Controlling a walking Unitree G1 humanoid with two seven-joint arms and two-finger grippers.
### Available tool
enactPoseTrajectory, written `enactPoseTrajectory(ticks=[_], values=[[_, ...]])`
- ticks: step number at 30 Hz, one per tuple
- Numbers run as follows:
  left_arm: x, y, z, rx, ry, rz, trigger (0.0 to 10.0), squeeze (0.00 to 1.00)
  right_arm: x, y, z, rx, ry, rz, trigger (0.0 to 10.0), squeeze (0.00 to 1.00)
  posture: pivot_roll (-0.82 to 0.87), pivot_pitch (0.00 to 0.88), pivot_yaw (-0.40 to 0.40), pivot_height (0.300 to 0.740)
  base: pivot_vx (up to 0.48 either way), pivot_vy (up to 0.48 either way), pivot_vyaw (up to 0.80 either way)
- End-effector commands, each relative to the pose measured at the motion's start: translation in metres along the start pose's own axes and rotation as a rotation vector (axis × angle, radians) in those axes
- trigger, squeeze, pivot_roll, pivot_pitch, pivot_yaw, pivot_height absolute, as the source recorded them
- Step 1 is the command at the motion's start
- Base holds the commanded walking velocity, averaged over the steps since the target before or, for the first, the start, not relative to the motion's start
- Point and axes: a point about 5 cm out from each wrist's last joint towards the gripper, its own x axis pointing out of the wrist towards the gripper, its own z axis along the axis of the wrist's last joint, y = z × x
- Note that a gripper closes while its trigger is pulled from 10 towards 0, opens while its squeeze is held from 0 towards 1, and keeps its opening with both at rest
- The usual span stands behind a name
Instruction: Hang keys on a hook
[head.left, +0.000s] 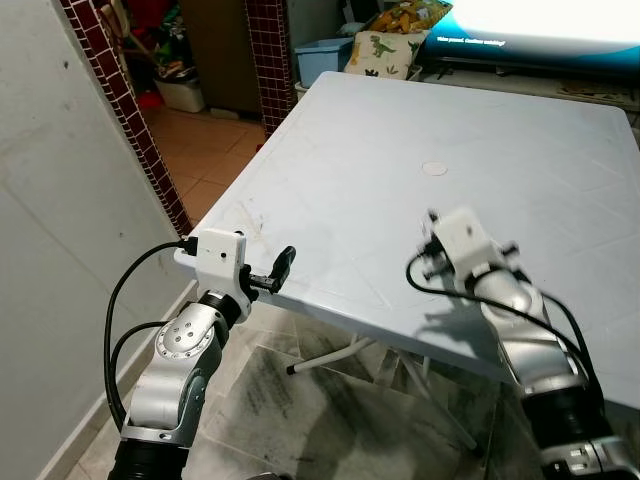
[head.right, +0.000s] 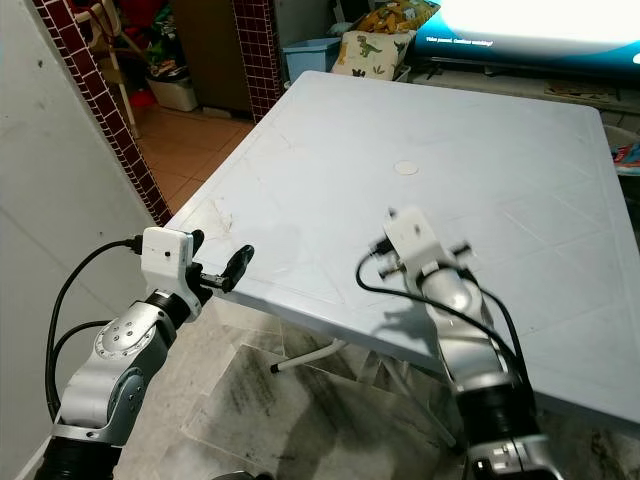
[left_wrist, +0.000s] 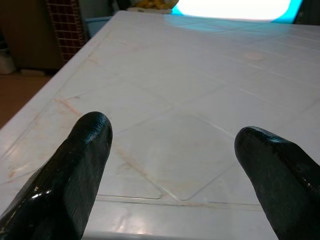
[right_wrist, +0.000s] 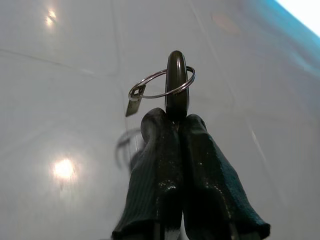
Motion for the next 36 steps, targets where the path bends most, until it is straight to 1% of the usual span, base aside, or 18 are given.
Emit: enactPoseTrajectory(ticks=[1, 3, 5, 12, 15, 21, 25, 31, 32, 33, 34, 35, 36], values=[[-0.001, 0.000, -0.004, -0.005, 0.027, -0.018, 10.0, 0.00, -0.004, 0.001, 0.007, 0.060, -0.013, 0.011, 10.0, 1.00, -0.01, 0.040, 0.083, 0.740, 0.000, 0.000, 0.00], [0.000, -0.002, -0.005, -0.009, 0.034, -0.044, 10.0, 0.00, -0.007, 0.007, 0.002, 0.110, 0.029, 0.039, 10.0, 1.00, -0.01, 0.038, 0.086, 0.740, 0.000, 0.000, 0.00], [0.000, -0.003, -0.005, -0.011, 0.034, -0.055, 10.0, 0.00, -0.010, 0.010, 0.003, 0.133, 0.049, 0.051, 10.0, 1.00, -0.01, 0.039, 0.088, 0.740, 0.000, 0.000, 0.00], [-0.001, -0.006, -0.005, -0.018, 0.036, -0.084, 10.0, 0.00, -0.012, 0.018, 0.012, 0.091, 0.034, 0.075, 10.0, 1.00, -0.01, 0.039, 0.090, 0.740, 0.000, 0.000, 0.00], [-0.003, -0.009, -0.006, -0.022, 0.039, -0.106, 10.0, 0.00, -0.012, 0.019, 0.016, 0.107, 0.035, 0.077, 10.0, 1.00, -0.01, 0.039, 0.090, 0.740, 0.000, 0.000, 0.00], [-0.002, -0.009, -0.005, -0.023, 0.041, -0.114, 10.0, 0.00, -0.012, 0.017, 0.018, 0.121, 0.044, 0.057, 10.0, 1.00, 0.00, 0.041, 0.090, 0.740, 0.000, 0.000, 0.00], [-0.003, -0.009, -0.005, -0.024, 0.042, -0.119, 10.0, 0.00, -0.011, 0.015, 0.025, 0.127, 0.019, 0.029, 10.0, 1.00, 0.00, 0.044, 0.092, 0.740, 0.000, 0.000, 0.00], [-0.002, -0.010, -0.005, -0.026, 0.045, -0.126, 10.0, 0.00, -0.007, 0.018, 0.034, 0.132, -0.004, 0.038, 10.0, 1.00, 0.00, 0.045, 0.094, 0.740, 0.000, 0.000, 0.00], [-0.002, -0.010, -0.005, -0.026, 0.045, -0.127, 10.0, 0.00, -0.006, 0.018, 0.034, 0.129, -0.004, 0.040, 10.0, 0.98, 0.00, 0.045, 0.094, 0.740, 0.000, 0.000, 0.00], [-0.002, -0.010, -0.005, -0.026, 0.046, -0.128, 10.0, 0.00, -0.005, 0.019, 0.033, 0.131, -0.004, 0.051, 10.0, 0.80, 0.00, 0.045, 0.094, 0.740, 0.000, 0.000, 0.00], [-0.002, -0.010, -0.005, -0.027, 0.046, -0.129, 10.0, 0.00, -0.004, 0.019, 0.033, 0.130, -0.001, 0.055, 10.0, 0.72, 0.00, 0.045, 0.095, 0.740, 0.000, 0.000, 0.00], [-0.002, -0.010, -0.005, -0.027, 0.047, -0.130, 10.0, 0.00, -0.002, 0.019, 0.032, 0.131, 0.000, 0.056, 10.0, 0.62, 0.00, 0.045, 0.095, 0.740, 0.000, 0.000, 0.00], [-0.002, -0.010, -0.005, -0.027, 0.047, -0.130, 10.0, 0.00, -0.002, 0.019, 0.032, 0.131, 0.000, 0.056, 10.0, 0.62, 0.00, 0.045, 0.095, 0.740, 0.000, 0.000, 0.00]])
